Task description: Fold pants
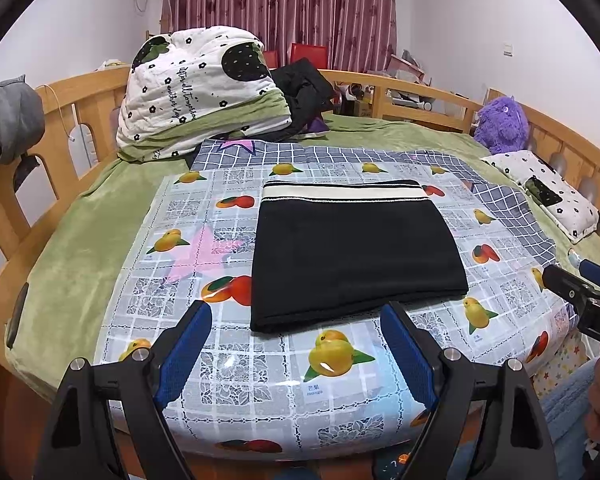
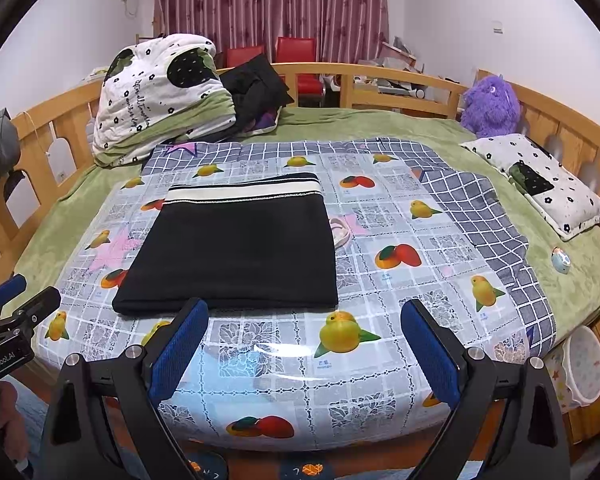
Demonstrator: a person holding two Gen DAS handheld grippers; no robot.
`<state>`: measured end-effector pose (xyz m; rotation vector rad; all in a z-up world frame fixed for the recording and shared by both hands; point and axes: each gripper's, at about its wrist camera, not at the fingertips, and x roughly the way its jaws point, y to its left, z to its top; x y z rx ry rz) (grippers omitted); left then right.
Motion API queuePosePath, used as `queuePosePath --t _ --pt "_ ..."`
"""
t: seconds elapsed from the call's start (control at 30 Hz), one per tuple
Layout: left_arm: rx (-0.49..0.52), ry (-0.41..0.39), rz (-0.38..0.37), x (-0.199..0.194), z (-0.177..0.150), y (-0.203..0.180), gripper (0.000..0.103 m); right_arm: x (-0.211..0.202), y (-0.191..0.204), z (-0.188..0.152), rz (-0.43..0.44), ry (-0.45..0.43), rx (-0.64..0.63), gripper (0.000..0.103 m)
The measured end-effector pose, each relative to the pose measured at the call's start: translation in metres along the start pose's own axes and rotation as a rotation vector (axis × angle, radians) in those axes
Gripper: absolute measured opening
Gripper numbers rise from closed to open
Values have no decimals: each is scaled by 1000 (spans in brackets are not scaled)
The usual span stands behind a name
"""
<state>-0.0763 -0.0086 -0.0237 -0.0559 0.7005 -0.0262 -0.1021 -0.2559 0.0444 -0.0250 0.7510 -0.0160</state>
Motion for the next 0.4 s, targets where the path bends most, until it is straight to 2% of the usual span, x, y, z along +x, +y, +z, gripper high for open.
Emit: queuePosePath --t 0.4 --pt "2 -7 11 -3 1 -1 86 0 -3 1 11 -3 -16 96"
